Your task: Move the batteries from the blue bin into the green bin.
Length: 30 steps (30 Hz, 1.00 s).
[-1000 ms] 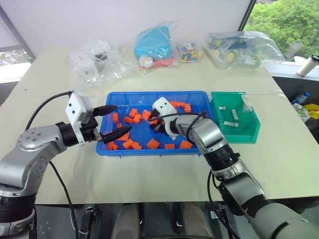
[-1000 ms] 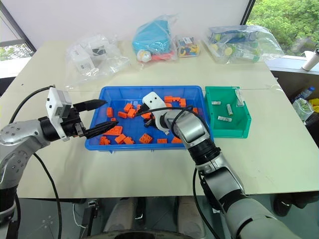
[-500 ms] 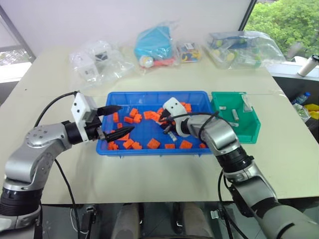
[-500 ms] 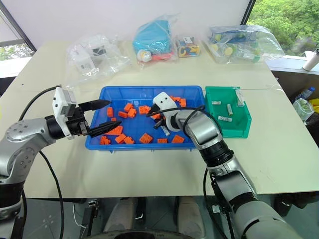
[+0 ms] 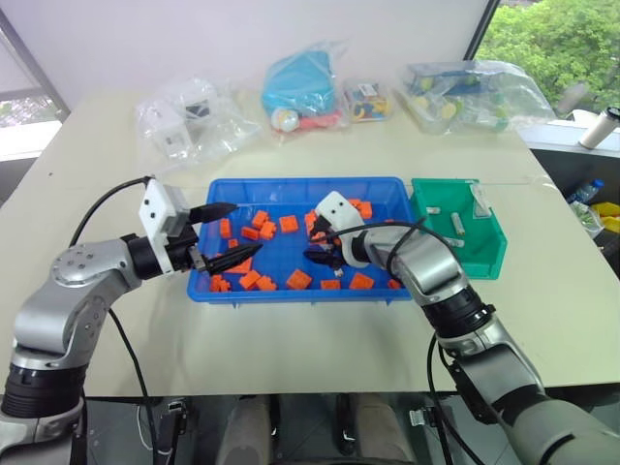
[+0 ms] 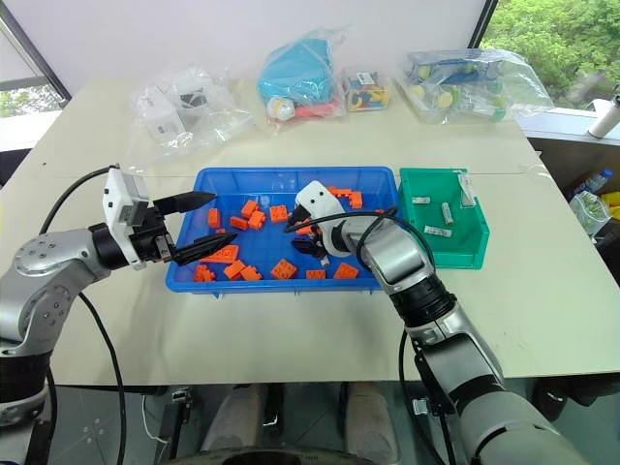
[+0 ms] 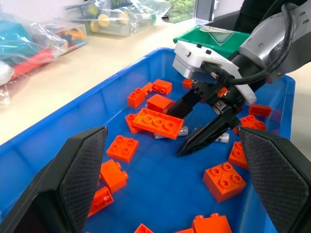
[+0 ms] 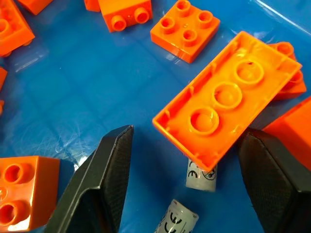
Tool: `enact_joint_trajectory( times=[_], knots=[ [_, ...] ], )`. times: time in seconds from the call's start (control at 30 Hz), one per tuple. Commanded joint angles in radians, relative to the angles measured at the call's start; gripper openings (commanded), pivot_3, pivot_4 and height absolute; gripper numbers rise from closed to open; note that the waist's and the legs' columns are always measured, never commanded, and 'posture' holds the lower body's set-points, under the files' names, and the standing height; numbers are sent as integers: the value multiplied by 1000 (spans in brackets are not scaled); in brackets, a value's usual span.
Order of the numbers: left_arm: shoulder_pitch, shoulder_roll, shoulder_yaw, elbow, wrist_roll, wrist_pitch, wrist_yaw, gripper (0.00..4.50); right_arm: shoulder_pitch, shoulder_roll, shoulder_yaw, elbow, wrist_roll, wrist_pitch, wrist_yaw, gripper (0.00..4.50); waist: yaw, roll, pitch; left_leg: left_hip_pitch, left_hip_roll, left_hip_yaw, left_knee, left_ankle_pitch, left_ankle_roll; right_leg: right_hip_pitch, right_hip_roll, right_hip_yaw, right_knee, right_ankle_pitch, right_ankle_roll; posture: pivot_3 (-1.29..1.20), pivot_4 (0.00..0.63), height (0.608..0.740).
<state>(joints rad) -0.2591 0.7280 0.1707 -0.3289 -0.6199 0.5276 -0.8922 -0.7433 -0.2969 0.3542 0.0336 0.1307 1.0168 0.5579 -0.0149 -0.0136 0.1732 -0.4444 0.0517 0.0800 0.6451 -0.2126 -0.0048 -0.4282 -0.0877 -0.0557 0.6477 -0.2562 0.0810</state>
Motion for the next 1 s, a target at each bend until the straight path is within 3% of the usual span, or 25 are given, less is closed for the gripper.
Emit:
enact_joint_trajectory(
  times=[0.03,0.13,0.3,0.57,0.7,0.83,1.0],
  knots=[
    [2,13,25,-31,-3,-14,-1,4500,21,-19,12,-12,-12,-25,11,3270,0,0,0,0,0,0,0,0,0,0,0,0,0,0,0,0,150,736],
    [2,15,28,-30,-4,-13,-1,4500,39,-35,20,-33,-16,-29,17,2475,1,0,0,0,0,0,0,0,0,0,0,0,0,0,0,0,150,736],
    [-10,20,24,-21,-3,-13,-5,4500,60,-64,13,-67,-14,-25,29,132,1,0,0,0,0,0,0,0,0,0,0,0,0,0,0,0,150,736],
    [-42,22,7,9,5,-18,-27,4500,34,-72,-51,-93,15,17,30,65,1,0,0,0,0,0,0,0,0,0,0,0,0,-1,-2,0,150,736],
    [-46,17,-5,8,6,-13,-35,4500,-43,-80,-225,-146,112,130,39,65,2,0,1,0,0,0,0,0,0,0,0,0,0,0,0,0,150,736],
    [-37,23,-12,-11,-5,-7,-56,4500,-76,-250,-378,-171,133,198,45,65,12,1,1,-1,0,0,0,0,0,0,0,0,-1,0,0,0,150,736],
    [-40,28,-36,-13,-2,-7,-91,4500,-7,-479,-492,-181,133,226,59,65,23,1,1,-2,-1,1,0,0,1,0,-1,0,-4,-2,-3,0,150,736]
  ],
)
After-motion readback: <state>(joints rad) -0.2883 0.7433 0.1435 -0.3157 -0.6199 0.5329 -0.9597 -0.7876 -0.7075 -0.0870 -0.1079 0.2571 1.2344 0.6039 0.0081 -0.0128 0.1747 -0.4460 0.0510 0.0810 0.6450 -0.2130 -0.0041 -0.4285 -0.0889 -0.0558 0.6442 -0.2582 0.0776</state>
